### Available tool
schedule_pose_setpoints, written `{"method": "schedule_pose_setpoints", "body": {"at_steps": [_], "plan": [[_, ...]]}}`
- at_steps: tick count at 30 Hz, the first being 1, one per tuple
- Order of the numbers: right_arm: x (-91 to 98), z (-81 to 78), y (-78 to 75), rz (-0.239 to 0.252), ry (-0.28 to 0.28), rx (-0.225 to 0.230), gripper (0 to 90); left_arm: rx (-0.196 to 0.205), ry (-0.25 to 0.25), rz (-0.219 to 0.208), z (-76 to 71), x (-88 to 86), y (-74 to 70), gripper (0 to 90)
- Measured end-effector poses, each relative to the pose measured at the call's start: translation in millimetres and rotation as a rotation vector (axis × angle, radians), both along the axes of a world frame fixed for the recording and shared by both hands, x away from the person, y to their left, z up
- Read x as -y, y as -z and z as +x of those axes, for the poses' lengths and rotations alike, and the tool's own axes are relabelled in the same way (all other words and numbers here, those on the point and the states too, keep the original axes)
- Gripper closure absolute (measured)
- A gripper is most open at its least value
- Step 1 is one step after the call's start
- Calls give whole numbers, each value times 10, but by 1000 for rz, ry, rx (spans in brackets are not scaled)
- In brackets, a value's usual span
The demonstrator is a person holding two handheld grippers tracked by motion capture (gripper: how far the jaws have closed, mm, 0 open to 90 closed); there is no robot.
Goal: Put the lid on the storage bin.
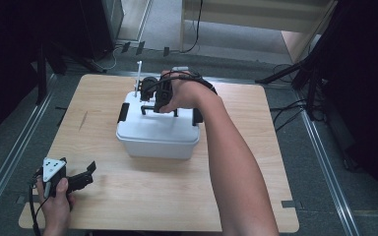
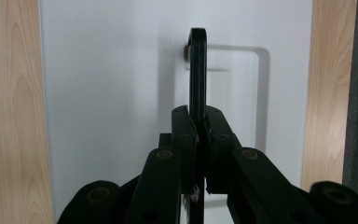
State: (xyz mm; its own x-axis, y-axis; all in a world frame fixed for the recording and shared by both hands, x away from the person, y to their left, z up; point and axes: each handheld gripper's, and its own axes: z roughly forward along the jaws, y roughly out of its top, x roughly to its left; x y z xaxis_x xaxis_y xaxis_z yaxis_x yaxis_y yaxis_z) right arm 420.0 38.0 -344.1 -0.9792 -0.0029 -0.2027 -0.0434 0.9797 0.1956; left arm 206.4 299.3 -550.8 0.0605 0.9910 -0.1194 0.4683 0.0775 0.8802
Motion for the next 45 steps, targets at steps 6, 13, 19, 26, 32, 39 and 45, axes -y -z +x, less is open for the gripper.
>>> {"method": "schedule_pose_setpoints", "body": {"at_steps": [6,13,19,26,32,39,45], "plan": [[-1,-61,31,-16,-18,-42,487,1,-3,-4,1,4,1,0],[123,-172,-22,-21,47,-57,0,1,-3,0,4,8,1,0],[353,-219,-41,-6,92,-83,0,0,-1,6,1,10,1,0],[748,-253,10,-19,136,-78,0,1,-4,14,1,22,1,0],[1010,-279,8,-14,148,-74,0,1,-8,29,2,36,0,0],[1348,-331,34,-16,197,-65,0,5,-7,35,0,40,0,0],[1573,-373,110,-6,217,-64,0,4,-6,37,-1,41,-1,0]]}}
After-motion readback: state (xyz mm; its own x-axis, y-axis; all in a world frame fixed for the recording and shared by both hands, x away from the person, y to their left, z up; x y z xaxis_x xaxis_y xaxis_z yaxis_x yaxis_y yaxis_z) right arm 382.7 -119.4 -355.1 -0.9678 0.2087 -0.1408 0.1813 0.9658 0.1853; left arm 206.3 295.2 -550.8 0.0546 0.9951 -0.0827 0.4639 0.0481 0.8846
